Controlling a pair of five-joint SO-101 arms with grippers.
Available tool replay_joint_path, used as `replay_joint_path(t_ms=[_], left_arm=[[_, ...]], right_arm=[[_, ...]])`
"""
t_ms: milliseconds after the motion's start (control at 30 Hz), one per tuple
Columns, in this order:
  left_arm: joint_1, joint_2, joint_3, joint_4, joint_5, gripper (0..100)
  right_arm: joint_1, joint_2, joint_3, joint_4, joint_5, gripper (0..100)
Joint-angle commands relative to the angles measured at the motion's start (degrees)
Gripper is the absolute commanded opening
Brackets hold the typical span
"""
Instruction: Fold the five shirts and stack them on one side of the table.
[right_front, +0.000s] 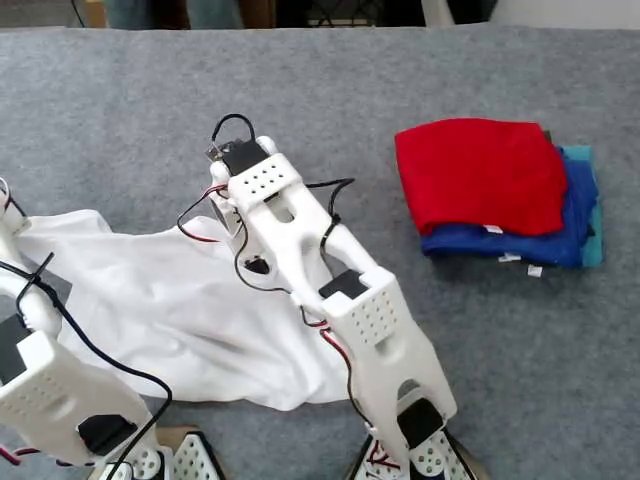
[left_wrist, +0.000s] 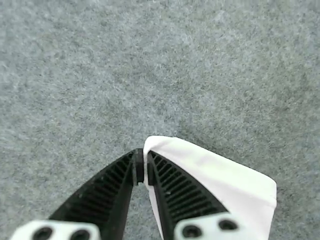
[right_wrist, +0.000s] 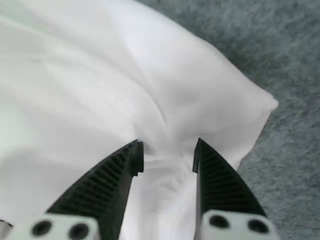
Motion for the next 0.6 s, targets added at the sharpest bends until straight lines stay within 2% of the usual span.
replay_joint_path(t_ms=[0,367,567], left_arm=[[-0.31,-0.79,-0.4,-0.97,0.35,3],[-0.31,-0.79,-0.4,-0.97,0.35,3],[-0.31,-0.79,-0.4,-0.97,0.35,3]], right_arm=[[-1.23,-1.63,-1.71,0.62,-0.62,16.9],[-1.14,-1.63,-1.63,0.53,-0.26,16.8],[-1.14,-1.63,-1.45,0.53,-0.26,6.0]])
